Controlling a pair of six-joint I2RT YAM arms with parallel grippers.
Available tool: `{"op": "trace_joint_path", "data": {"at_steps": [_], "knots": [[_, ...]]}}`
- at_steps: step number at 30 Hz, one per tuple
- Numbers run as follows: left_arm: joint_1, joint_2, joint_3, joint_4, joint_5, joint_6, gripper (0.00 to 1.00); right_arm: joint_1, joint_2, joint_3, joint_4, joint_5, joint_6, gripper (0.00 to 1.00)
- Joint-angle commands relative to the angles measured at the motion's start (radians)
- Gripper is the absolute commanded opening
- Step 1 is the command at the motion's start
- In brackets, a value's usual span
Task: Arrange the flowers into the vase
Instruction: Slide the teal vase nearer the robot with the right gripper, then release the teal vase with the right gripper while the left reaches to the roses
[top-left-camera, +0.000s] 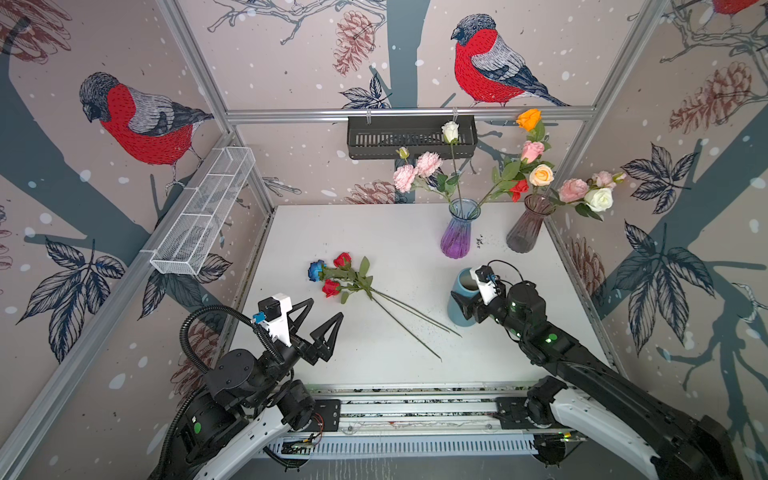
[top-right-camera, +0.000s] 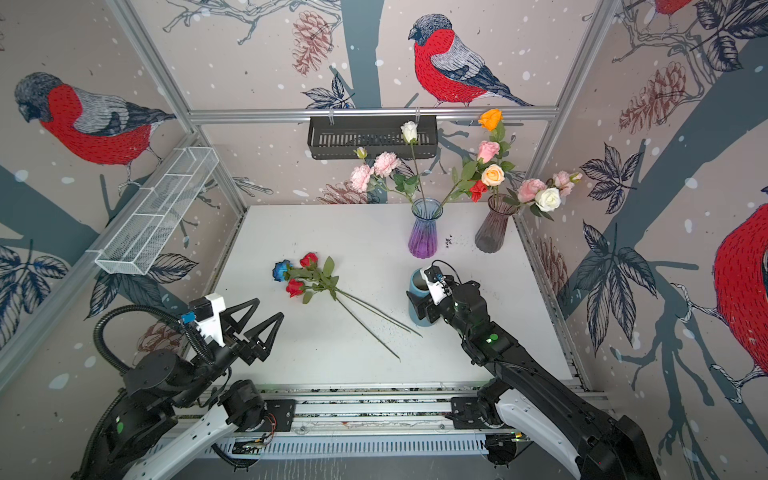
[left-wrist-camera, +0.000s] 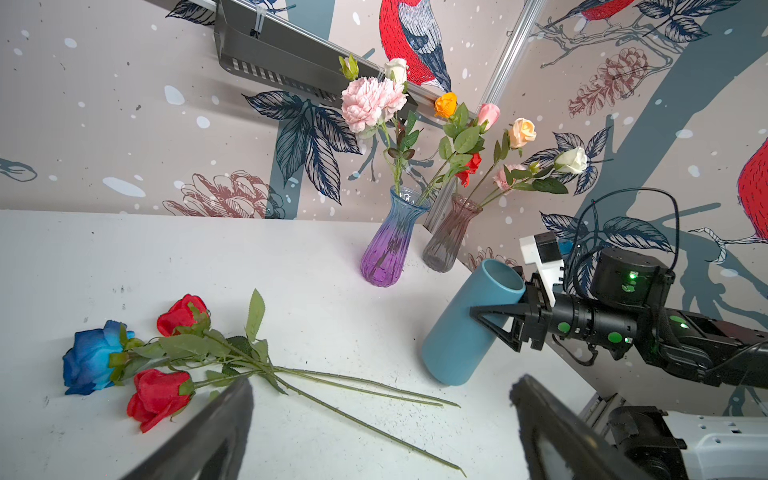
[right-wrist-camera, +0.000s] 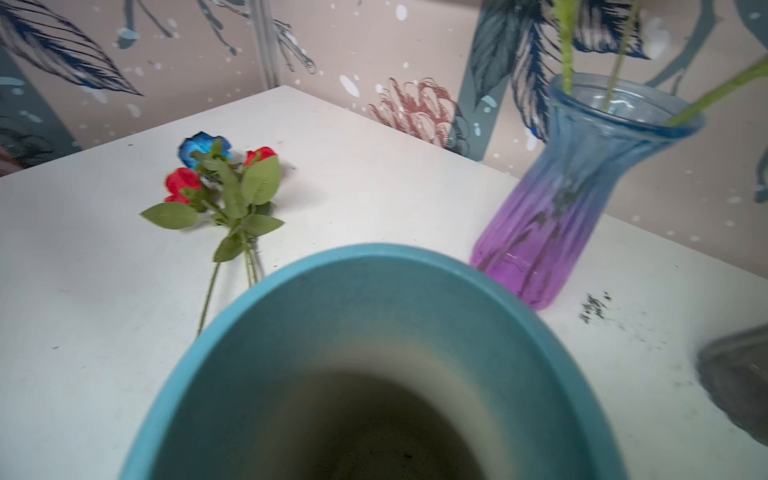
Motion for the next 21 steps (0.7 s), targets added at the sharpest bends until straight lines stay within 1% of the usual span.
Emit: {"op": "trace_joint_path", "data": {"at_steps": [1, 8, 10, 12, 15, 21], "knots": [[0.001, 0.002, 0.004, 0.025, 0.007, 0.0, 0.97, -0.036, 0.016, 0.007, 0.159, -0.062, 0.016, 0.72], [0.001, -0.012, 0.002, 0.025, 0.007, -0.001, 0.97, -0.031, 0.084, -0.084, 0.375, -0.124, 0.037, 0.72], [0.001, -0.018, 0.002, 0.025, 0.008, -0.001, 0.97, -0.005, 0.104, -0.095, 0.41, -0.131, 0.036, 0.71], [0.001, -0.021, 0.002, 0.025, 0.005, -0.002, 0.97, 0.051, 0.116, -0.102, 0.422, -0.117, 0.014, 0.71], [0.002, -0.022, 0.002, 0.025, 0.006, -0.003, 0.97, 0.169, 0.123, -0.108, 0.431, -0.058, 0.001, 0.71], [0.002, -0.016, 0.003, 0.025, 0.003, -0.003, 0.97, 0.373, 0.144, -0.104, 0.465, 0.037, 0.07, 0.72]]}}
